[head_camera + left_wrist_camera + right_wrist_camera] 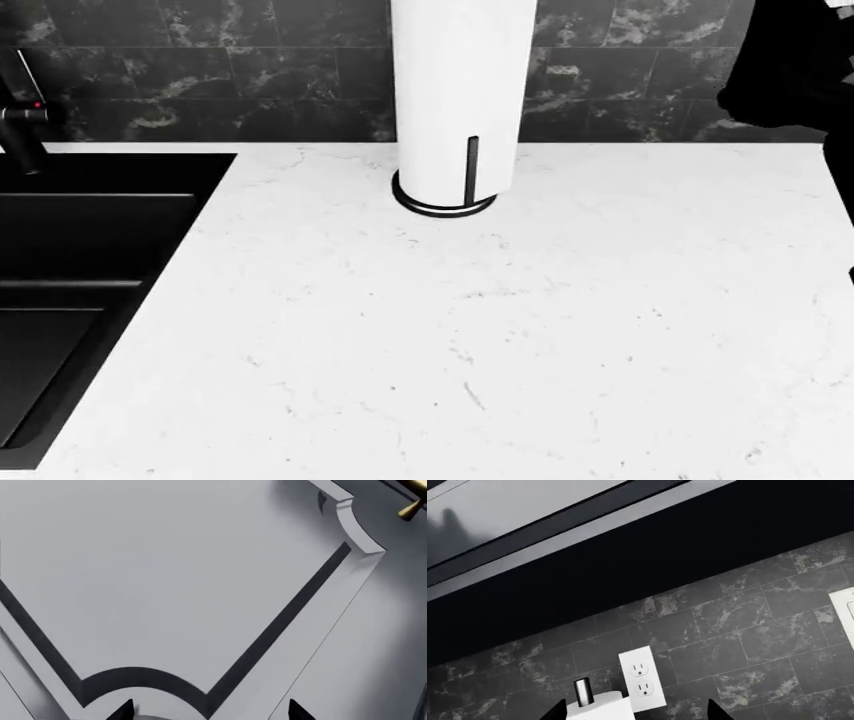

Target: Pick and place the shaker into the drawer. Then close the cabinet.

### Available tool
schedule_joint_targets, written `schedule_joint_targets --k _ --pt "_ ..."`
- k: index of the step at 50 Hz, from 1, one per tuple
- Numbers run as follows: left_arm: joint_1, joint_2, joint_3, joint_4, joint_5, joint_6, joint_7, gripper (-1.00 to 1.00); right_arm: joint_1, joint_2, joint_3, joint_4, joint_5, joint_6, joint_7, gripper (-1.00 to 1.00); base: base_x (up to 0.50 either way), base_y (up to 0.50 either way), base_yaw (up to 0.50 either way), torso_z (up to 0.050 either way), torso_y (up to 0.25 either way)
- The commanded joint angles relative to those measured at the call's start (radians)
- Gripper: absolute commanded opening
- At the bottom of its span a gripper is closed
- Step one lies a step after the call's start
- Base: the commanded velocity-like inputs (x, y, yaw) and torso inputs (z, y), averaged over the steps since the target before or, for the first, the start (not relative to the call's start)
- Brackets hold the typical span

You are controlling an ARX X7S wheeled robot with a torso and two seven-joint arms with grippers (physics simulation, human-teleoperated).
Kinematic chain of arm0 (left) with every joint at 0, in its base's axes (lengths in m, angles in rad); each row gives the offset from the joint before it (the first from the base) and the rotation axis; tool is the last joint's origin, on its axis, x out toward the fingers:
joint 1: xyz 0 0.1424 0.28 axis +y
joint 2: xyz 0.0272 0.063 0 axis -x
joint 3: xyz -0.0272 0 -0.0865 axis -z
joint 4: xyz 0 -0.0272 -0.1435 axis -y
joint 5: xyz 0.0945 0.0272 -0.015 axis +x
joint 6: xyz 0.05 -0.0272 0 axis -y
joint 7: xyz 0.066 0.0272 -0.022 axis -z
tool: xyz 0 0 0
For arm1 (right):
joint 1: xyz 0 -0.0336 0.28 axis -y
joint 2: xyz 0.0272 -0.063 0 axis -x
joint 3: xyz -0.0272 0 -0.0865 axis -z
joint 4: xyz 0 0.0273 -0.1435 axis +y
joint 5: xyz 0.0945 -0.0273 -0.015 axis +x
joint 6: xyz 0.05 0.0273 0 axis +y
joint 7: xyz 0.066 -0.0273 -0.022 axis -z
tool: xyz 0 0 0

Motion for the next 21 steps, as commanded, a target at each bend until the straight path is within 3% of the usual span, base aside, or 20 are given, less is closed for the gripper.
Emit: schedule_joint_targets --k 1,20,21 --pt "0.001 0.033 0.149 -0.053 -0.160 0.005 0.094 1.00 -0.016 0.046 -0.005 -0.024 -0.015 -0.015 0.006 1.00 0.00 0.00 0.00 0.000 0.000" --pt "0.001 0.033 0.149 -0.053 -0.160 0.005 0.094 1.00 -0.032 0.039 -0.002 -0.058 -0.032 -0.021 0.030 1.00 0.00 0.00 0.00 -0.001 0.000" --pt "0.151 0.033 -0.001 -0.104 -0.010 -0.044 -0.056 1.00 -0.035 0.033 -0.003 -0.058 -0.032 -0.024 0.029 1.00 0.00 0.00 0.00 0.000 0.000"
